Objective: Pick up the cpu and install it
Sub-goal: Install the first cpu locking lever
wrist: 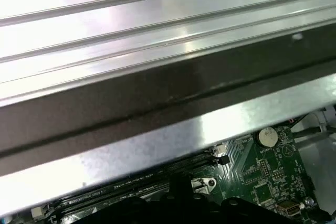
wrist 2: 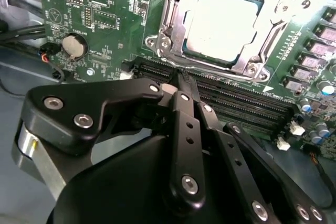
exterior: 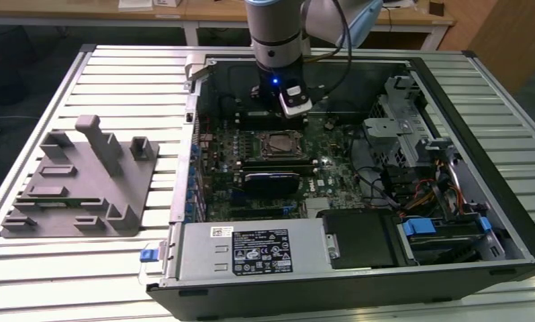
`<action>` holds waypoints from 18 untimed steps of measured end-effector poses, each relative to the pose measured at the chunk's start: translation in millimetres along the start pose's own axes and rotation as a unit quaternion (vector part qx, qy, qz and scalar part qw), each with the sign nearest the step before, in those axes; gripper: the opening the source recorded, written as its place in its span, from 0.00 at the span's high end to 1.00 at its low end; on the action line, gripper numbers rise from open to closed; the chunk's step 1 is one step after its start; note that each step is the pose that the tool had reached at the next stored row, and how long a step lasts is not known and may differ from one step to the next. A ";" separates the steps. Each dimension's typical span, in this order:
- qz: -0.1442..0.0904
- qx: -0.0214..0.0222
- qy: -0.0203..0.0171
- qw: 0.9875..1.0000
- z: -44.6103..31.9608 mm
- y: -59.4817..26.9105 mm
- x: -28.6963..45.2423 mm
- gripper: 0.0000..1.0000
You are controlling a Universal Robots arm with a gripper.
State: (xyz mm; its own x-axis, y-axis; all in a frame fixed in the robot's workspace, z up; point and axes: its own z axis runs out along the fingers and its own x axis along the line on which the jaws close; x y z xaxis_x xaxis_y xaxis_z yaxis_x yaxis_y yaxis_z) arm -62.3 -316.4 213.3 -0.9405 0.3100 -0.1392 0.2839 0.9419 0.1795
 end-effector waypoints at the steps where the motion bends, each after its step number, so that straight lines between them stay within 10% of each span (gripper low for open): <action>1: 0.000 0.000 0.000 1.000 0.0 0.0 0.0 0.89; 5: 0.000 0.000 0.001 1.000 0.0 0.0 -0.2 0.89; 10: 0.003 0.007 0.021 1.000 0.2 -2.3 -3.7 0.89; 18: 0.005 0.014 0.040 0.999 0.1 -12.3 -13.2 0.89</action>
State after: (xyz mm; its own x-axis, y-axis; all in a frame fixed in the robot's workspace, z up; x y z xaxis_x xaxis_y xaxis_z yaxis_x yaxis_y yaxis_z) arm -53.3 -332.0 212.9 -0.9490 0.3098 -0.0579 0.2982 0.9421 0.1531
